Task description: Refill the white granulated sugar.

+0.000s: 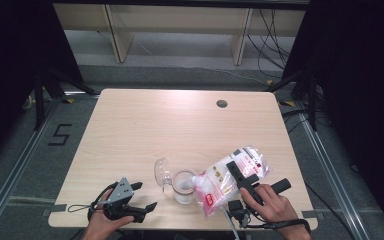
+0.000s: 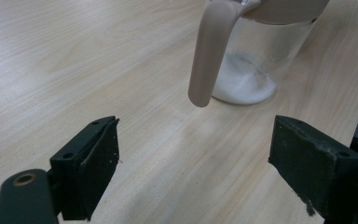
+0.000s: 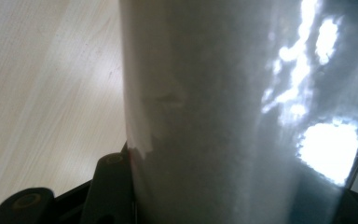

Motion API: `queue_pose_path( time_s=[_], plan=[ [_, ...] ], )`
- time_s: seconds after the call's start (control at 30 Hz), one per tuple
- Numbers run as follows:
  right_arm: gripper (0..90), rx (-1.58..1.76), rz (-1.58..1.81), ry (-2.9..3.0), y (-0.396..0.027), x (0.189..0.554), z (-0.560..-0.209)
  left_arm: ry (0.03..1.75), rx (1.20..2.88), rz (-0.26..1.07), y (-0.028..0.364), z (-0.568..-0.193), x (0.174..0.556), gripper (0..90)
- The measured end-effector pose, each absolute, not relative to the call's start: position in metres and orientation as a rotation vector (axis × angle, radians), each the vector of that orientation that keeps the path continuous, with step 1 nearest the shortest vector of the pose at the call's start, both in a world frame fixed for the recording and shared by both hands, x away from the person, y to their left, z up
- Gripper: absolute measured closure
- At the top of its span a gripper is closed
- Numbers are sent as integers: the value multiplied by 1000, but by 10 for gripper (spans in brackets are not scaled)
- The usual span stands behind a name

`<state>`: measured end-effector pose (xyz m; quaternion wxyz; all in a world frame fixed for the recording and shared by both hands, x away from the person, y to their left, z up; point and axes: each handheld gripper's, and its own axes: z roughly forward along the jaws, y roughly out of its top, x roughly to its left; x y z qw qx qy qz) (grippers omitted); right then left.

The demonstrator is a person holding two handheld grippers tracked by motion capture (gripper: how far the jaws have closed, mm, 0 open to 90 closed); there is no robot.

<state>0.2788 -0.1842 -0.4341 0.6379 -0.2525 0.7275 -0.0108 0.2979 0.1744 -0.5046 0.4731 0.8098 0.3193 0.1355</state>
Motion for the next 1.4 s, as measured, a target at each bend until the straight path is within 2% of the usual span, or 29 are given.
queue_pose_path(
  time_s=[0.23,0.3,0.63,1.07,1.4],
  plan=[
    [549,-573,-10,1668,-179,278,-436,759,1992,350,177,-504,299,155],
    [550,-575,-9,1668,-178,281,-436,797,1971,330,175,-505,296,155],
    [555,-531,-12,1678,-188,281,-434,763,1993,348,177,-504,298,155],
    [558,-575,15,1682,-174,278,-434,757,2001,347,177,-504,297,155],
    [563,-531,5,1671,-186,281,-432,797,1975,329,175,-505,296,155]
  ],
)
